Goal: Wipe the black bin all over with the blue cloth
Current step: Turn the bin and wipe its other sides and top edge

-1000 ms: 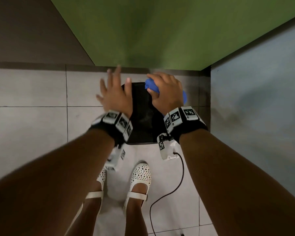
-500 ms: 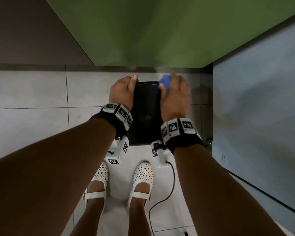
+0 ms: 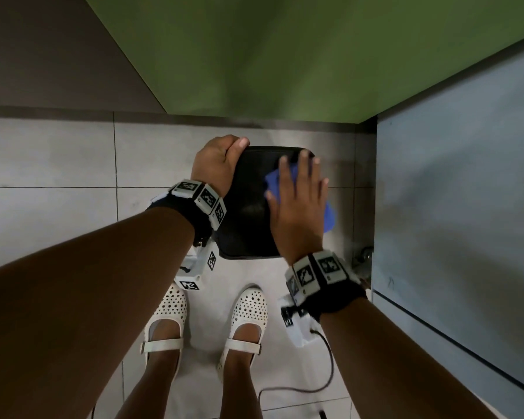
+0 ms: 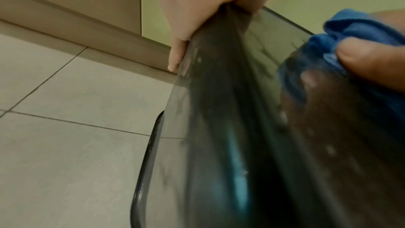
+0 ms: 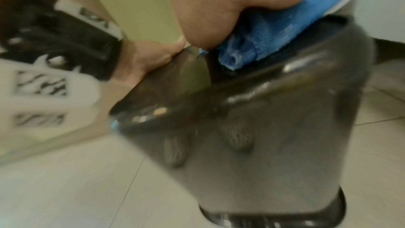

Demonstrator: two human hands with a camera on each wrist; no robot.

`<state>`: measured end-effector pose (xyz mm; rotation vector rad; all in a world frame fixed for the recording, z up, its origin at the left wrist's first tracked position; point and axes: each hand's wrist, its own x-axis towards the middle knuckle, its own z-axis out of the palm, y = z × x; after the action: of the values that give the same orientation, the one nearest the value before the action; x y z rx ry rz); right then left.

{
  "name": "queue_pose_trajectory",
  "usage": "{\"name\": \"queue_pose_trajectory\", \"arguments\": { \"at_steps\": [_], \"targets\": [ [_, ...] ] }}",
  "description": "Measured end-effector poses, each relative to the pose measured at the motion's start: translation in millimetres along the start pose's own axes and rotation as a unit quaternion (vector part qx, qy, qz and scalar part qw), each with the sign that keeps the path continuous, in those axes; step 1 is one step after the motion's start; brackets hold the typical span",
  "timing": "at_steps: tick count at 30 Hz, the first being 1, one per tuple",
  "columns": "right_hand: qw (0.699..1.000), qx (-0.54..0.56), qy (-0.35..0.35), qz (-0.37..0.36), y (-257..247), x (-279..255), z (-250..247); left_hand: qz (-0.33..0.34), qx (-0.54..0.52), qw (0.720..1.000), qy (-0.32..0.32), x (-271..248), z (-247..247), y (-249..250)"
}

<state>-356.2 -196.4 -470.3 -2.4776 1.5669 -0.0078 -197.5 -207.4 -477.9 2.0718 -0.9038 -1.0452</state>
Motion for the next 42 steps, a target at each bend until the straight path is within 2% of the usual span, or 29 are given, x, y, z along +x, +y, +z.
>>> {"name": "queue_pose_trajectory", "arguments": {
  "at_steps": [4,7,9,12,14,15,19,22,24,26,28,30,32,33,37,42],
  "targets": [
    [0.99,-0.016,-0.068,-0.123,-1.2,-29.1,-3.0,-0.007,-0.032,0.999,0.005,-0.4,-1.8,-1.5],
    [0.989,-0.008,-0.063,-0.135,6.8,-16.3,-4.3,-0.013,-0.056,0.998,0.006,1.0,-0.6,-3.0],
    [0.997,0.002,-0.033,-0.067,5.7,7.2,-2.6,-0.012,-0.061,0.998,0.005,1.4,-0.6,-3.3],
    [0.995,0.025,0.006,0.093,-15.0,44.2,3.2,-0.014,-0.071,0.997,0.011,0.9,0.5,-3.6],
    [0.99,0.03,0.024,0.133,-30.3,50.8,5.3,-0.019,-0.079,0.997,0.016,1.0,1.9,-2.9],
    [0.992,0.035,0.026,0.115,-34.8,46.4,5.6,-0.022,-0.085,0.996,0.018,1.2,2.4,-2.9],
    [0.996,0.034,-0.049,-0.066,-35.8,-4.1,3.4,-0.042,-0.112,0.993,0.021,2.9,2.6,-3.1],
    [0.987,-0.007,-0.081,-0.138,-26.6,-27.8,1.5,-0.044,-0.115,0.992,0.025,2.0,3.3,-3.4],
    [0.985,-0.008,-0.089,-0.15,-13.4,-23.5,-1.1,-0.042,-0.11,0.993,0.027,1.6,2.9,-3.6],
    [0.993,-0.015,-0.069,-0.094,-0.5,-7.9,-3.8,-0.04,-0.107,0.993,0.025,2.1,2.8,-4.2],
    [0.999,-0.002,-0.037,0.011,0.8,15.6,-5.2,-0.041,-0.101,0.994,0.024,2.2,2.7,-3.9],
    [0.992,0.024,-0.019,0.12,-12.5,36.6,-3.8,-0.039,-0.099,0.994,0.03,2.4,3.4,-4.3],
    [0.986,0.046,-0.014,0.157,-31.7,45.3,-1.0,-0.041,-0.106,0.993,0.031,1.9,3.6,-3.0],
    [0.99,0.051,-0.013,0.132,-39.2,43.0,0.6,-0.042,-0.109,0.993,0.031,1.9,3.6,-2.7],
    [0.998,0.014,-0.048,-0.048,-46.3,-4.6,4.7,-0.047,-0.129,0.99,0.022,3.1,3.7,-2.9],
    [0.985,-0.009,-0.082,-0.149,-16.8,-35.7,1.9,-0.053,-0.13,0.99,0.028,1.4,4.5,-2.8]
  ]
}}
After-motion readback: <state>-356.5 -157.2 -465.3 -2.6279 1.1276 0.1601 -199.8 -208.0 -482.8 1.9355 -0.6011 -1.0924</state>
